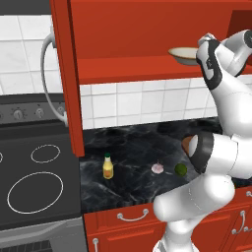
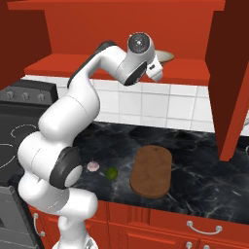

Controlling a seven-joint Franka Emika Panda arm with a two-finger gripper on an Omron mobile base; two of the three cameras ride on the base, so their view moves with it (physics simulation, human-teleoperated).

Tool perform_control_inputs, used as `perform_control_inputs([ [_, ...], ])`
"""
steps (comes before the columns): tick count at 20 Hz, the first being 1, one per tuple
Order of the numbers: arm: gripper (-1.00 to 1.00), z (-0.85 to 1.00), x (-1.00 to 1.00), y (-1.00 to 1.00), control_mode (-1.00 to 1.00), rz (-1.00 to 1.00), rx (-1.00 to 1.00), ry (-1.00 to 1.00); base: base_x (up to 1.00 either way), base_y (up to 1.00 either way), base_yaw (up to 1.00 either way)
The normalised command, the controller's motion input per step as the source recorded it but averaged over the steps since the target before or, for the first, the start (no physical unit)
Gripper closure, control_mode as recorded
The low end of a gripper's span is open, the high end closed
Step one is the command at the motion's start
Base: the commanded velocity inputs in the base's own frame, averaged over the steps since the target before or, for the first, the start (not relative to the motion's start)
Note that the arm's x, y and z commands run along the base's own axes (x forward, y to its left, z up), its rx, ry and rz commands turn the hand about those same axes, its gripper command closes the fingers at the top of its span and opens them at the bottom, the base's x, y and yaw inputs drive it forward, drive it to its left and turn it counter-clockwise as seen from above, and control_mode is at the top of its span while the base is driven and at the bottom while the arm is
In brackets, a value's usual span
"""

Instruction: Open the cabinet. Place the bowl and condiment on the counter. Then place the lime and garlic on the cutting board.

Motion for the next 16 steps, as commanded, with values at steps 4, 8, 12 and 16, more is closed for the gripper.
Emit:
perform_control_inputs([
  [4,-1.00,-0.02,0.20,-0.09,-1.00,0.00,0.00,0.01,0.00,0.00,0.00],
  [8,-1.00,-0.06,0.10,-0.10,-1.00,0.00,0.00,0.00,0.00,0.00,0.00],
  [12,-1.00,-0.10,0.01,-0.08,-1.00,0.01,0.00,0.00,0.00,0.00,0.00],
  [16,-1.00,-0.12,0.07,0.00,-1.00,0.00,0.00,0.01,0.00,0.00,0.00],
])
